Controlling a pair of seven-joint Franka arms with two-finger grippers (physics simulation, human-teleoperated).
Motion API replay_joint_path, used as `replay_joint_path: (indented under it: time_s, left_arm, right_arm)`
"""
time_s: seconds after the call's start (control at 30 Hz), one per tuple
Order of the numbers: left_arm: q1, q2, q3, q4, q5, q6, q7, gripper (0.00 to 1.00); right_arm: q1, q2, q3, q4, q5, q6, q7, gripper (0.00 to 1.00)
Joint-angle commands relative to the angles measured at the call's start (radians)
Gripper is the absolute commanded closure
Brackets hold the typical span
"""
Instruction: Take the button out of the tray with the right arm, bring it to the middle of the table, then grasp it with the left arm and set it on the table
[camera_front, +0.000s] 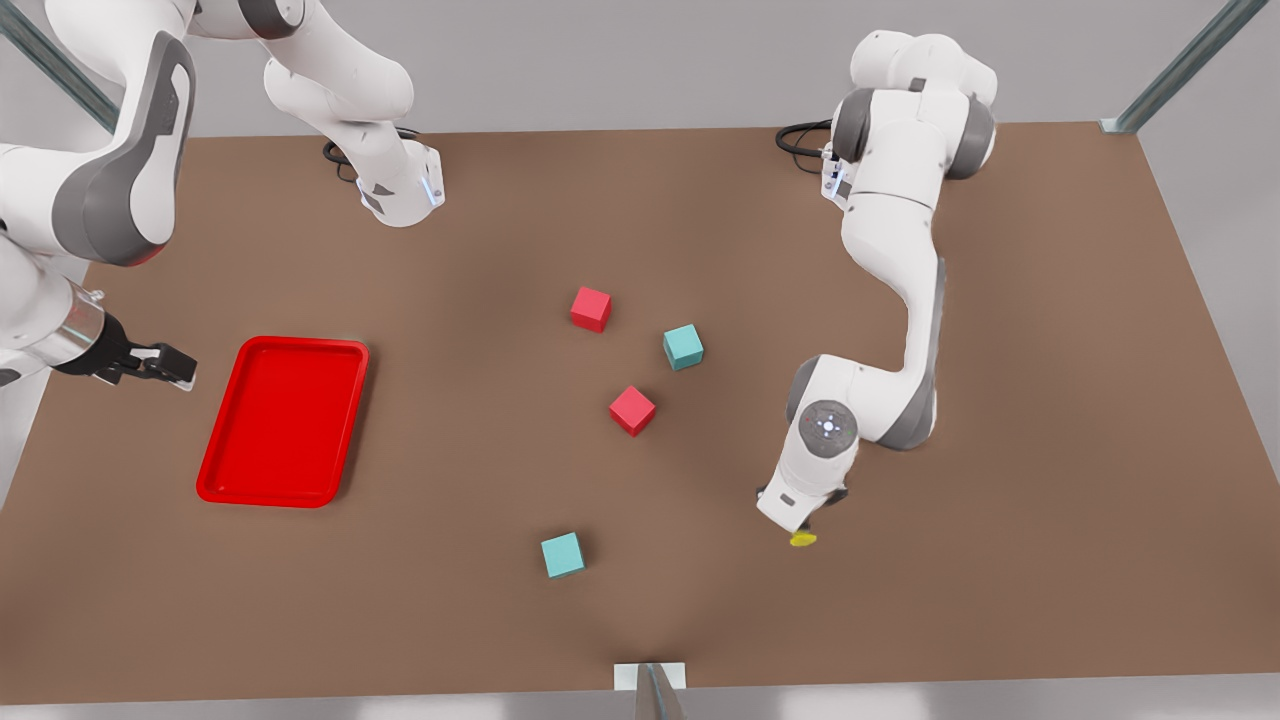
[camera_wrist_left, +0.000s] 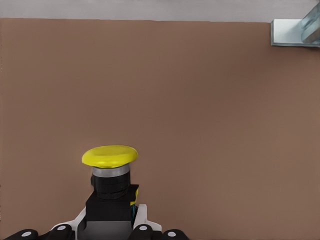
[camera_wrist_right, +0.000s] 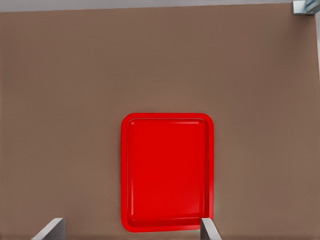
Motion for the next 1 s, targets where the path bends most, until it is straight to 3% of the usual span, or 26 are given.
replay_joint_path:
  time_s: [0.0,0.13,0.33,0.67,0.97]
  left_arm:
    - [-0.009,0.008,0.003,-0.001,0.123,0.106,-0.734,0.62]
    - [-0.019,0.039,0.024,0.001,0.407,0.156,-1.050,0.62]
    - [-0.051,0.069,0.024,-0.012,0.593,0.153,-1.558,0.62]
    - [-0.080,0.161,0.049,-0.022,0.899,0.096,-1.990,0.62]
    - [-0.083,0.247,0.047,-0.022,1.004,0.082,-2.141,0.62]
  right_arm:
    - [0.000,0.000,0.000,0.000,0.001,0.000,-0.002,0.00]
    - [0.001,0.011,0.000,0.000,-0.001,0.000,-0.002,0.00]
    - [0.003,0.018,0.001,-0.003,-0.004,0.000,-0.002,0.00]
    - [-0.002,0.031,0.001,0.002,0.001,0.000,-0.002,0.00]
    - [0.004,0.029,0.003,0.002,0.001,-0.002,-0.002,0.00]
